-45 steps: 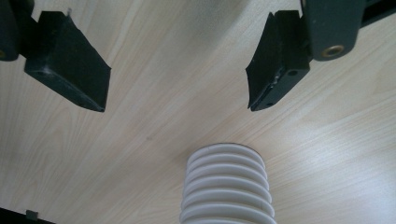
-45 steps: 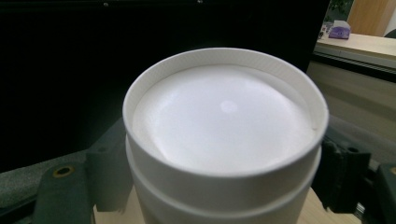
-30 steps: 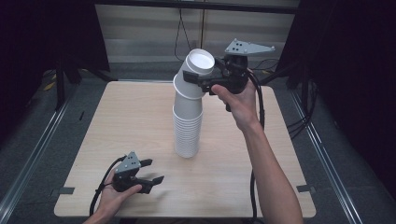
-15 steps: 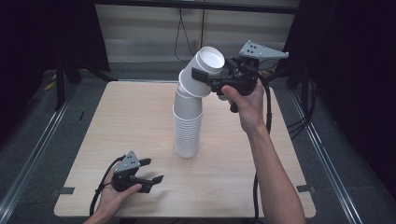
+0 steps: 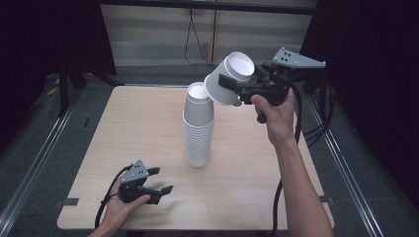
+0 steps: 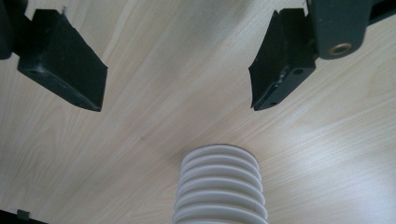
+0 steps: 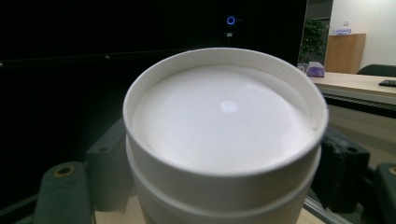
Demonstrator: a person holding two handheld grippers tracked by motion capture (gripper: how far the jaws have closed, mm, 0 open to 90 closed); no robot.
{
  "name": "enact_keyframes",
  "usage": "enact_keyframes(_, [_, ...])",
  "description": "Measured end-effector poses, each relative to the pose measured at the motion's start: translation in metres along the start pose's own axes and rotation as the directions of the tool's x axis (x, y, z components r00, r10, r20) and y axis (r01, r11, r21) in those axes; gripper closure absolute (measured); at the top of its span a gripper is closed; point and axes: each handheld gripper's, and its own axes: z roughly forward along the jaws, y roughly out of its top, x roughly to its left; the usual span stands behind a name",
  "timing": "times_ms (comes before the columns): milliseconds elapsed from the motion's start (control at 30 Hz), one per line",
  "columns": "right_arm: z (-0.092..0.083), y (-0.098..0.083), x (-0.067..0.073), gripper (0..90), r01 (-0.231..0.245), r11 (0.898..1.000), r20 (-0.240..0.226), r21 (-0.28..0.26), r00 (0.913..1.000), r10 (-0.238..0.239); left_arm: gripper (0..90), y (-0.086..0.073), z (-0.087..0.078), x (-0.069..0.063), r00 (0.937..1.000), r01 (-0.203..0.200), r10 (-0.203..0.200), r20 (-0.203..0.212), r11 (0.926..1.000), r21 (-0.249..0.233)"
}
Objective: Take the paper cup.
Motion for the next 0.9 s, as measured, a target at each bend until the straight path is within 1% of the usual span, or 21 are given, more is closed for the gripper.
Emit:
enact_keyframes(33, [-0.002, 0.0, 0.0, 21.3, 0.001, 1.0, 0.002, -0.002, 1.0, -0.001, 18.7, 0.0, -0.001, 0.0, 1.0, 0.007, -0.007, -0.001, 1.0, -0.003])
enact_keyframes(100, [-0.008, -0.002, -0.001, 21.3, -0.001, 1.0, 0.008, -0.003, 1.0, 0.001, 18.6, 0.0, -0.003, 0.002, 1.0, 0.001, -0.001, -0.01, 1.0, -0.009])
enact_keyframes(167, [-0.013, -0.004, -0.003, 21.3, -0.002, 1.0, 0.021, -0.004, 0.9998, 0.002, 17.6, 0.0, -0.004, 0.002, 0.9998, 0.012, -0.012, -0.015, 0.9999, -0.007])
enact_keyframes(200, [-0.016, -0.005, -0.003, 21.3, -0.004, 1.0, 0.025, -0.002, 0.9997, 0.004, 17.2, 0.0, -0.004, 0.003, 0.9998, 0.006, -0.006, -0.02, 1.0, -0.003])
enact_keyframes(267, [-0.02, -0.009, -0.004, 21.3, -0.007, 1.0, 0.033, 0.003, 0.9994, 0.007, 16.1, 0.0, -0.004, 0.003, 0.9998, 0.006, -0.006, -0.017, 1.0, -0.002])
enact_keyframes(433, [-0.03, -0.023, -0.004, 21.3, -0.013, 0.999, 0.054, 0.036, 0.9985, 0.011, 16.0, 0.0, -0.004, 0.0, 0.9999, -0.007, 0.007, -0.01, 1.0, -0.006])
enact_keyframes(500, [-0.034, -0.028, -0.003, 21.3, -0.02, 0.999, 0.062, 0.049, 0.9979, 0.017, 15.9, 0.001, -0.004, 0.0, 1.0, -0.001, 0.001, 0.003, 0.9999, -0.015])
enact_keyframes(600, [-0.04, -0.037, -0.003, 21.3, -0.026, 0.998, 0.068, 0.061, 0.9974, 0.021, 15.9, 0.001, -0.004, -0.001, 0.9999, -0.016, 0.016, 0.0, 0.9998, -0.014])
enact_keyframes(667, [-0.044, -0.044, -0.003, 21.3, -0.032, 0.997, 0.07, 0.068, 0.9971, 0.028, 16.0, 0.002, -0.004, -0.002, 0.9999, -0.011, 0.011, -0.003, 0.9996, -0.027])
enact_keyframes(733, [-0.046, -0.053, -0.002, 21.3, -0.037, 0.995, 0.071, 0.092, 0.997, 0.03, 16.0, 0.002, -0.004, -0.002, 0.9999, -0.01, 0.011, 0.002, 0.9994, -0.034])
enact_keyframes(833, [-0.048, -0.066, 0.0, 21.3, -0.052, 0.993, 0.064, 0.107, 0.9969, 0.045, 16.0, 0.003, -0.004, -0.003, 0.9998, -0.003, 0.004, 0.018, 0.9988, -0.049])
enact_keyframes(867, [-0.049, -0.069, 0.0, 21.3, -0.056, 0.992, 0.065, 0.113, 0.9967, 0.049, 15.9, 0.003, -0.004, -0.004, 0.9997, -0.007, 0.008, 0.021, 0.9985, -0.054])
enact_keyframes(900, [-0.049, -0.073, 0.0, 21.3, -0.062, 0.991, 0.066, 0.116, 0.9963, 0.054, 15.9, 0.003, -0.003, -0.004, 0.9996, 0.0, 0.001, 0.029, 0.9982, -0.06])
